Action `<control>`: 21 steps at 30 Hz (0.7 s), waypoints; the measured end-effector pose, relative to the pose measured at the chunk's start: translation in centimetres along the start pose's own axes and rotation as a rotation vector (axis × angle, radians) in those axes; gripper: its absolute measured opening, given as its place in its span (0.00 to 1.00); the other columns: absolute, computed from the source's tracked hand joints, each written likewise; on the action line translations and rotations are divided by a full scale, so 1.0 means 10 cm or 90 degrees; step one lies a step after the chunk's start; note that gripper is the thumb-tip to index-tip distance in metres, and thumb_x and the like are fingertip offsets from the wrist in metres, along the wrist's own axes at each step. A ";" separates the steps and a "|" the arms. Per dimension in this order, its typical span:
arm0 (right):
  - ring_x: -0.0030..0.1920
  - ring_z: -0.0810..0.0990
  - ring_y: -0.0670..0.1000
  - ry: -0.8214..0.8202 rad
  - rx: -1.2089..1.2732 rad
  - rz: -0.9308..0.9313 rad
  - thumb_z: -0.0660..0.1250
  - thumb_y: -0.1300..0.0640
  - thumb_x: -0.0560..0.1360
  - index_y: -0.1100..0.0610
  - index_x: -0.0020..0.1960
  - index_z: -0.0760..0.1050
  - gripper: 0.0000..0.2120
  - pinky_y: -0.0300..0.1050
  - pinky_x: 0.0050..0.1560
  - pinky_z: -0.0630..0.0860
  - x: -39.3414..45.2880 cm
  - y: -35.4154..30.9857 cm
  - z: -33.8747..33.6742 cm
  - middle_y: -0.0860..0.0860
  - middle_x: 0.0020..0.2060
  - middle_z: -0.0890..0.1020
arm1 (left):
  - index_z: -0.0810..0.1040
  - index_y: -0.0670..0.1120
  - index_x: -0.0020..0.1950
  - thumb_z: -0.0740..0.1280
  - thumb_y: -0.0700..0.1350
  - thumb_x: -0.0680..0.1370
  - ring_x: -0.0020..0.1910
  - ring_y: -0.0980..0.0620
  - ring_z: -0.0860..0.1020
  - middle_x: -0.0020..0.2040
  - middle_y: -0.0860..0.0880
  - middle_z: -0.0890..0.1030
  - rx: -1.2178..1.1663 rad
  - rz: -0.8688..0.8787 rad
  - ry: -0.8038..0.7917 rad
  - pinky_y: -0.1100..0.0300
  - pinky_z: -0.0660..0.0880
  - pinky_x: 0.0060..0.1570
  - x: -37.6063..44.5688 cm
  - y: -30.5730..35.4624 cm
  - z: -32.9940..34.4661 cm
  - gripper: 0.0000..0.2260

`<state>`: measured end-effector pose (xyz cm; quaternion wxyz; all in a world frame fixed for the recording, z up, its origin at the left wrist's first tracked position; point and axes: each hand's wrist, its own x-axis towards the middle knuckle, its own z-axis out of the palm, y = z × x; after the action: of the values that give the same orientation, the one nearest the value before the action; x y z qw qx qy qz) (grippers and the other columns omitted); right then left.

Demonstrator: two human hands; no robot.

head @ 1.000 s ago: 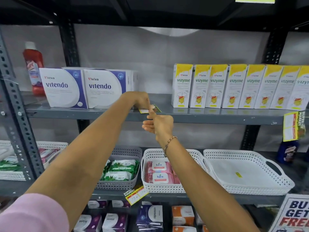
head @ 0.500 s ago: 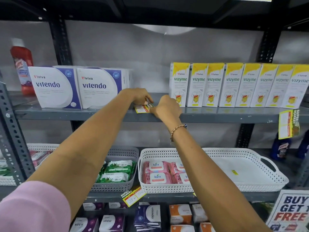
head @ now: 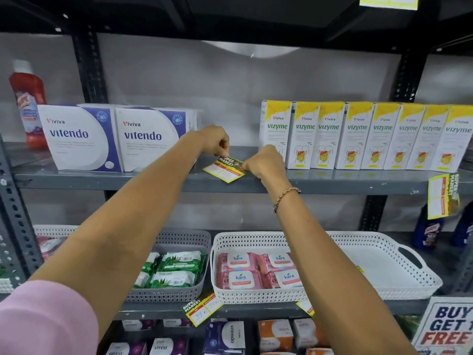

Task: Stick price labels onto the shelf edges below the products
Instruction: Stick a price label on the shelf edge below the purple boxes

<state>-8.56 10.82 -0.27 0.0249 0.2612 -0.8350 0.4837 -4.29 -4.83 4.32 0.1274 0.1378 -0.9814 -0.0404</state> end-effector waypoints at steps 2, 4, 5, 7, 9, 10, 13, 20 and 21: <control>0.42 0.82 0.53 0.009 0.059 0.031 0.72 0.60 0.63 0.62 0.44 0.75 0.12 0.47 0.39 0.80 0.06 0.02 -0.07 0.54 0.40 0.82 | 0.81 0.40 0.48 0.70 0.40 0.74 0.40 0.50 0.78 0.46 0.42 0.83 -0.011 0.007 0.020 0.64 0.71 0.37 -0.03 0.03 -0.09 0.06; 0.34 0.82 0.51 -0.002 0.098 0.048 0.74 0.59 0.63 0.63 0.44 0.79 0.13 0.49 0.43 0.82 0.08 0.06 -0.16 0.55 0.36 0.84 | 0.81 0.39 0.49 0.69 0.39 0.74 0.35 0.53 0.77 0.43 0.43 0.83 -0.019 0.010 0.041 0.66 0.71 0.36 -0.07 0.08 -0.17 0.06; 0.32 0.80 0.50 -0.009 0.119 0.048 0.75 0.59 0.64 0.64 0.43 0.80 0.11 0.49 0.44 0.81 0.09 0.08 -0.20 0.56 0.33 0.83 | 0.81 0.39 0.48 0.69 0.39 0.75 0.33 0.55 0.76 0.41 0.43 0.82 -0.025 0.009 0.053 0.67 0.71 0.36 -0.10 0.10 -0.21 0.06; 0.32 0.80 0.51 -0.012 0.153 0.036 0.76 0.60 0.65 0.65 0.38 0.80 0.08 0.51 0.46 0.81 0.07 0.11 -0.30 0.57 0.33 0.83 | 0.81 0.39 0.48 0.68 0.39 0.75 0.31 0.58 0.75 0.39 0.45 0.81 -0.049 0.008 0.082 0.67 0.72 0.36 -0.17 0.17 -0.27 0.05; 0.34 0.79 0.51 -0.011 0.169 0.014 0.75 0.61 0.66 0.66 0.39 0.81 0.08 0.52 0.48 0.81 0.05 0.14 -0.37 0.59 0.37 0.85 | 0.81 0.39 0.47 0.68 0.39 0.75 0.32 0.58 0.76 0.39 0.46 0.82 -0.070 0.006 0.106 0.66 0.74 0.38 -0.24 0.22 -0.31 0.04; 0.35 0.79 0.51 -0.015 0.172 0.000 0.74 0.61 0.67 0.67 0.41 0.82 0.08 0.53 0.49 0.81 0.03 0.16 -0.41 0.60 0.40 0.85 | 0.81 0.39 0.47 0.68 0.39 0.75 0.32 0.58 0.77 0.39 0.46 0.82 -0.077 0.004 0.114 0.67 0.74 0.37 -0.29 0.25 -0.31 0.04; 0.36 0.78 0.51 -0.028 0.166 -0.044 0.75 0.59 0.68 0.64 0.43 0.82 0.09 0.53 0.49 0.80 0.00 0.21 -0.50 0.58 0.42 0.85 | 0.82 0.41 0.44 0.69 0.38 0.74 0.27 0.63 0.77 0.33 0.51 0.80 -0.106 -0.005 0.139 0.75 0.72 0.30 -0.46 0.32 -0.32 0.02; 0.37 0.75 0.48 -0.113 0.159 -0.125 0.72 0.60 0.71 0.61 0.41 0.82 0.04 0.41 0.36 0.71 -0.11 0.30 -0.73 0.53 0.37 0.82 | 0.82 0.42 0.43 0.70 0.40 0.74 0.29 0.63 0.77 0.35 0.50 0.80 -0.162 -0.062 0.187 0.71 0.72 0.28 -0.90 0.51 -0.29 0.02; 0.39 0.75 0.47 -0.124 0.156 -0.141 0.71 0.61 0.72 0.60 0.42 0.82 0.03 0.40 0.37 0.71 -0.13 0.31 -0.74 0.52 0.37 0.81 | 0.82 0.43 0.43 0.71 0.41 0.74 0.31 0.60 0.76 0.35 0.49 0.81 -0.162 -0.075 0.192 0.68 0.73 0.31 -0.97 0.52 -0.26 0.02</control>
<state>-10.35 18.62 0.80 -0.0350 0.3984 -0.7345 0.5483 4.03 2.76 5.09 0.2866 0.1824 -0.9284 -0.1504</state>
